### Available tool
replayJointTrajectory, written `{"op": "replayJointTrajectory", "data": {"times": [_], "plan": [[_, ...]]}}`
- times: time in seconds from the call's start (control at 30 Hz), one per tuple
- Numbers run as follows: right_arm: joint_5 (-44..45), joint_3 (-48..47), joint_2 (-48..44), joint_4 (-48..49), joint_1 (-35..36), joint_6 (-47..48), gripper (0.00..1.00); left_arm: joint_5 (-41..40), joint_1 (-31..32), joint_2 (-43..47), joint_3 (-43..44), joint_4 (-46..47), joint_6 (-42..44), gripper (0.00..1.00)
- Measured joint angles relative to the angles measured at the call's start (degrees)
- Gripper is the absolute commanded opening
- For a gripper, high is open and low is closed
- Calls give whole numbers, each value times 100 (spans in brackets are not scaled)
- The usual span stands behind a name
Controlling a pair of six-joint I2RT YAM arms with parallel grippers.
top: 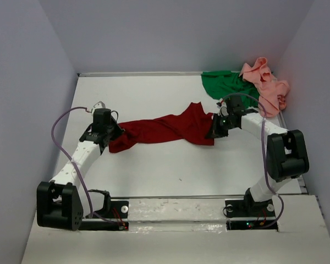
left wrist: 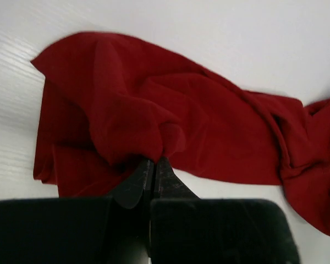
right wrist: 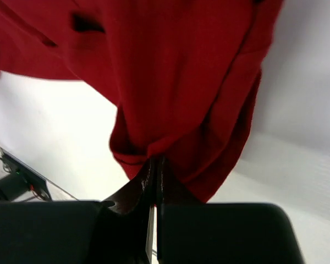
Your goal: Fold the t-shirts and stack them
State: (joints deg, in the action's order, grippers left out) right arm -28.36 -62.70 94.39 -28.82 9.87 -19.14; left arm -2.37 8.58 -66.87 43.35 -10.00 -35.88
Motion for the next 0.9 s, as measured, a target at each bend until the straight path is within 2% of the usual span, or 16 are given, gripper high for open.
{"op": "replayJointTrajectory", "data": {"times": [0.2, 0.23, 0.33, 0.5, 0.7, 0.9], "plan": [[208, 710, -17, -103, 409, 2, 2, 249, 229, 501, -284, -52, 2, 4], [299, 739, -20, -157, 490, -9, 19, 260, 278, 647, -321, -52, 2, 4], [726, 730, -20, -295, 782, -57, 43, 284, 339, 772, -339, -55, 2, 4], [1084, 726, -17, -376, 1054, -151, 55, 275, 407, 767, -339, -61, 4, 4], [1318, 645, -122, -455, 1062, -225, 56, 273, 435, 713, -339, -63, 44, 4], [1458, 420, -772, -564, 1058, -214, 58, 273, 457, 632, -348, -59, 48, 4]]}}
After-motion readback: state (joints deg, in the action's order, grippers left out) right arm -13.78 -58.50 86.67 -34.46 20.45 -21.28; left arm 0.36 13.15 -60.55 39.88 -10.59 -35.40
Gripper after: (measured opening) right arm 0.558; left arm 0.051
